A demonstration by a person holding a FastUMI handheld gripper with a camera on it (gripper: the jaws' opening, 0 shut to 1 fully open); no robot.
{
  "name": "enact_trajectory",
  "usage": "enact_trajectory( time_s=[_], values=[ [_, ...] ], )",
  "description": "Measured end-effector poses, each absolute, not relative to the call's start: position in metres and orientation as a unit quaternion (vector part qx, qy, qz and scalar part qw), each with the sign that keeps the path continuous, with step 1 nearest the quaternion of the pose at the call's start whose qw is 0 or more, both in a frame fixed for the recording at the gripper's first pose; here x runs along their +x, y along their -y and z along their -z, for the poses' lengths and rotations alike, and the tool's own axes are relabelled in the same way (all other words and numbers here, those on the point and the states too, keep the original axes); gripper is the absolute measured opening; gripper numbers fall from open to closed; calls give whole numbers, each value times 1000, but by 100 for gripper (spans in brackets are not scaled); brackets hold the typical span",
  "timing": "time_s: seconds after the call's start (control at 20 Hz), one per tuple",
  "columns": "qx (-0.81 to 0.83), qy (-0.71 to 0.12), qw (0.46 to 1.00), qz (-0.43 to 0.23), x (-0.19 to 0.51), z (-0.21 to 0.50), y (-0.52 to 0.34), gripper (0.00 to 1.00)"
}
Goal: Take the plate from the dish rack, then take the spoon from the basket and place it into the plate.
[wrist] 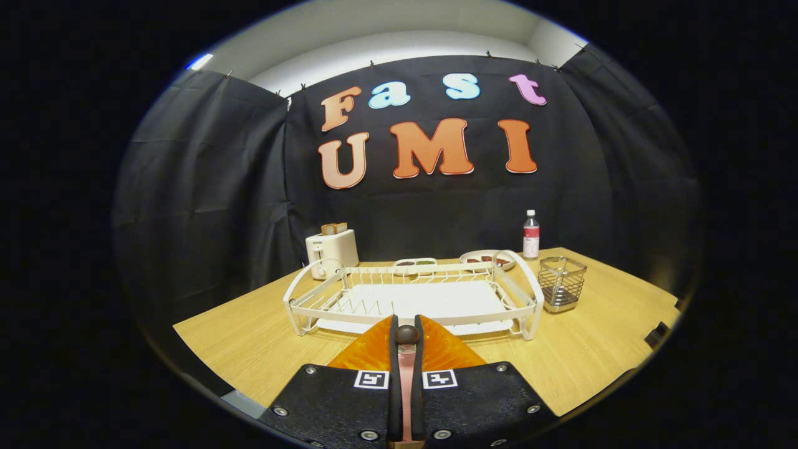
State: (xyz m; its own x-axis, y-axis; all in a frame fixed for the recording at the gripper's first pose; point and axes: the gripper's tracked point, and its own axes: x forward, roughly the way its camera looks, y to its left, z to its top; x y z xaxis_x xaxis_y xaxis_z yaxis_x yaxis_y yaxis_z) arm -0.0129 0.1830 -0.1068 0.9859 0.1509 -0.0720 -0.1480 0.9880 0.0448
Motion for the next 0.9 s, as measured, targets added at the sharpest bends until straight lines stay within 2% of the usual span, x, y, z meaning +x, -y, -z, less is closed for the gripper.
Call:
enact_trajectory(
  time_s=[0.35,0.75,0.85,0.9],
  values=[
    [5,-38,996,-82,-9,120,-194,6],
    [5,-74,994,-80,-15,136,-179,21],
    [5,-76,994,-76,-16,134,-172,29],
    [3,-75,995,-73,-15,133,-166,41]
  ],
)
